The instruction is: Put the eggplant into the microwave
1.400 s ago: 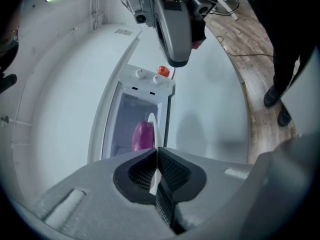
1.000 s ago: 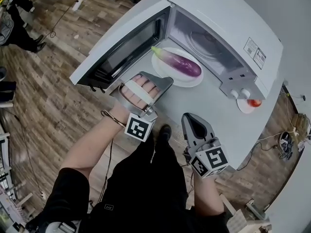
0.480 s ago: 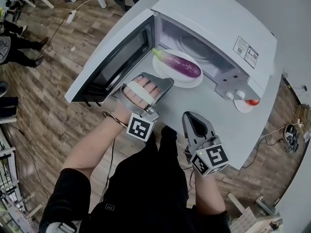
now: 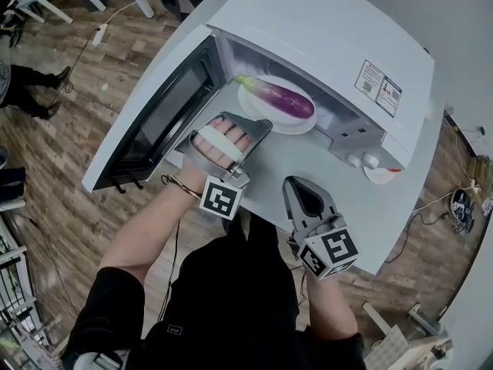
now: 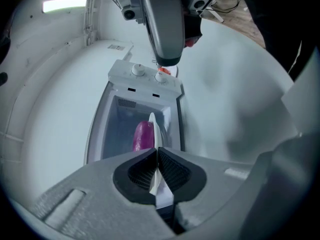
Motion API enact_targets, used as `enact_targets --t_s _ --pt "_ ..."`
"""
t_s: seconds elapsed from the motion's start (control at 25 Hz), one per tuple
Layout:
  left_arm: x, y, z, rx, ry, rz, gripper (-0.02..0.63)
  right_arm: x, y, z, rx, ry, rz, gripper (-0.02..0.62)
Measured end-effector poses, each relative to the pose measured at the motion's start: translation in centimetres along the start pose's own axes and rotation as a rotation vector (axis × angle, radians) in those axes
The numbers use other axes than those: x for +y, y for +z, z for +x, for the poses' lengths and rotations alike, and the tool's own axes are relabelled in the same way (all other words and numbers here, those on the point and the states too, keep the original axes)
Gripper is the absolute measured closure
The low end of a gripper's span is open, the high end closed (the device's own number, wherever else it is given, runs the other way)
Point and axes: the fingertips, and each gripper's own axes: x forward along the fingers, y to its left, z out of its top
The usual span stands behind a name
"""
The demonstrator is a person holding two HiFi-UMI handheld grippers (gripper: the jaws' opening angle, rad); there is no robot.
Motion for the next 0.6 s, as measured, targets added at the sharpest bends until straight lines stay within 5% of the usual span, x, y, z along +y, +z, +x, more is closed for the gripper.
enact_targets --t_s 0.6 --pt "-1.6 -0.2 4.8 0.014 -0.055 -0.010 0.589 -3.9 -0.6 -0.1 0.022 -0.027 0.035 0.578"
